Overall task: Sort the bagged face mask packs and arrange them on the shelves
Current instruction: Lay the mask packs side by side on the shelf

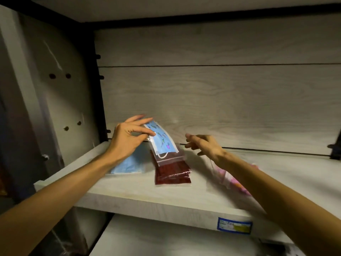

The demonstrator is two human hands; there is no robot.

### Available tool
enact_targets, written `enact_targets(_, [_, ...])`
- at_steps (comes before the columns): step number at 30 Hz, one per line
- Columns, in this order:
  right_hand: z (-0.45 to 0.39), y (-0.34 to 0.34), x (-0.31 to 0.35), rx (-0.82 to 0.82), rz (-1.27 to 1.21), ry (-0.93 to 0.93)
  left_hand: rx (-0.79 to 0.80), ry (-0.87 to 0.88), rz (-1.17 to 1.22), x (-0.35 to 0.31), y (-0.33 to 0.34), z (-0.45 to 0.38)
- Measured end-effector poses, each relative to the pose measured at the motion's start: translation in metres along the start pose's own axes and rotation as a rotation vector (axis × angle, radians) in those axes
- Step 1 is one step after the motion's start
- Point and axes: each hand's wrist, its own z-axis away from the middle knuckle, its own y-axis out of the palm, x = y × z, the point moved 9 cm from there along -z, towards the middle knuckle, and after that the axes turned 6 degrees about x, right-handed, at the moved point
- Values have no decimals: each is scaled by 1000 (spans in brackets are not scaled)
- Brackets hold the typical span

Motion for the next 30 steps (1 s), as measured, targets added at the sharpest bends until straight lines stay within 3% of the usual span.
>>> enact_targets(4, [22, -2, 2, 119, -187, 59, -4, 68, 72, -37, 31, -18])
enact_targets(6, [37, -19, -1, 98, -211, 57, -21, 76, 110, -53, 45, -25])
enact_targets(10, [86, -102, -17, -109, -338, 30, 58, 53, 175, -91, 104, -34])
enact_targets(16, [175, -228, -44, -436, -248, 23, 196, -8, 88, -141, 204, -45])
enact_targets(20, [234, -282, -79, -525, 7, 137, 289, -36, -40, -172, 270, -42])
enact_targets(24, [264, -303, -111, -487, 695, 389, 326, -84, -129, -192, 317, -27])
enact_targets(30, [258, -298, -102, -431, 779, 250, 396, -126, -320, -213, 340, 3])
